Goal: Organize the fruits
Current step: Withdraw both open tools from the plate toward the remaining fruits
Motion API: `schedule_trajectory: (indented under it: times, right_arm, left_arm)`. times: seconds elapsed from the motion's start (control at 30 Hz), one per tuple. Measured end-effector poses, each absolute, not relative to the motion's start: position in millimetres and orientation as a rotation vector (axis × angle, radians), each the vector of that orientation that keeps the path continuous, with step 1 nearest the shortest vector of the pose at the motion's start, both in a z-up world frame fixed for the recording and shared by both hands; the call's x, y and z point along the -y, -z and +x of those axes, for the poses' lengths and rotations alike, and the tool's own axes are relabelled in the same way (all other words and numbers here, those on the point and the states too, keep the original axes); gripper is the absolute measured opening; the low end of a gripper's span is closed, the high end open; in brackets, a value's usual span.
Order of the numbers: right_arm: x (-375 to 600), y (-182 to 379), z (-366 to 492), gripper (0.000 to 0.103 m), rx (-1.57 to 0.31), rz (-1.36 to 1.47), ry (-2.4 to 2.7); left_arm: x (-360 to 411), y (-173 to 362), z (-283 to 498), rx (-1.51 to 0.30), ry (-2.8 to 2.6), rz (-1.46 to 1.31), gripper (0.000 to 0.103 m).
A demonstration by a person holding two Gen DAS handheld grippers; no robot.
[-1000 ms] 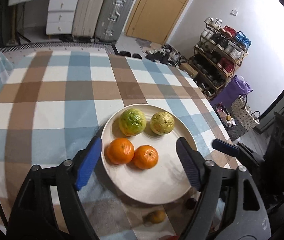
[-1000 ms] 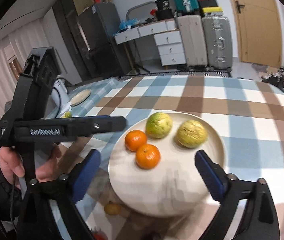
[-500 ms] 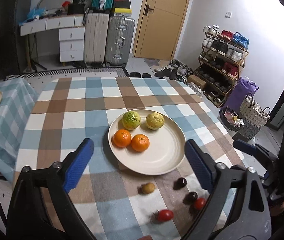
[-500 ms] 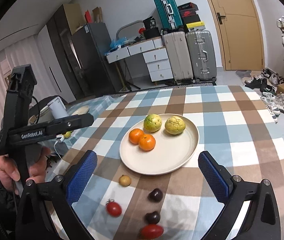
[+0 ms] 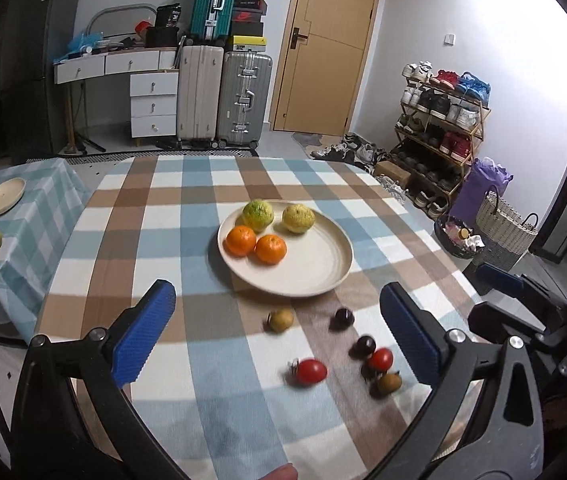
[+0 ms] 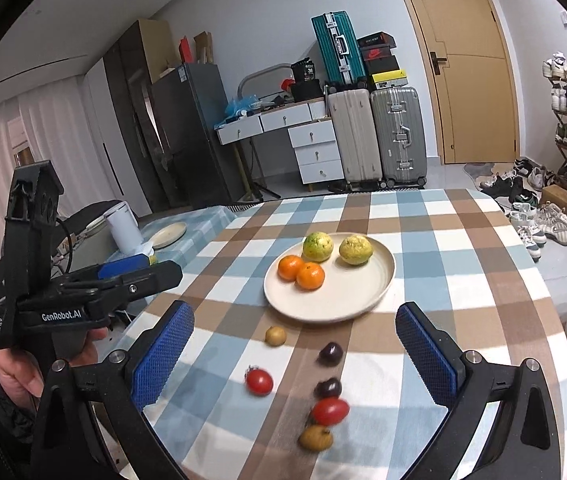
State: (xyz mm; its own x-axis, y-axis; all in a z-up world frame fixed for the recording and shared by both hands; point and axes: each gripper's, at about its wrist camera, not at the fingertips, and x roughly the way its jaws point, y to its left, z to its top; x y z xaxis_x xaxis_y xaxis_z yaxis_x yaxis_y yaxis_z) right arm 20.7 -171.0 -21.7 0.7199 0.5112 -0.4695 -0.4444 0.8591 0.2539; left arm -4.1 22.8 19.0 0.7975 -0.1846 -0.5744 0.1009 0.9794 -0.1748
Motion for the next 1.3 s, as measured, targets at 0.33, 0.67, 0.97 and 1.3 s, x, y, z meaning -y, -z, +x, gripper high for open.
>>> schedule_trajectory:
  times: [0.33, 0.67, 0.97, 1.3]
  right_arm:
    - [173.8, 59.4, -8.6, 0.103, -0.653, 0.111, -0.503]
    - [174.3, 112.9, -4.7, 0.103, -0.788, 0.153, -0.501]
    - [172.3, 131.1, 1.6, 0.098, -0.814, 0.178, -0.512]
    - [162.5, 141.6, 10.3, 0.059, -0.866, 0.164, -0.514]
  left_arm:
    - [-22.7, 23.2, -31.8, -0.655, 0.096, -0.171, 0.102]
    - [-12.4, 65.7, -11.0, -0.743, 0.097, -0.168, 0.102]
    - [-17.9, 86.5, 2.7, -0.787, 0.101, -0.191, 0.102]
    - [-15.7, 93.5, 6.8, -0.811, 0.11, -0.193, 0.102]
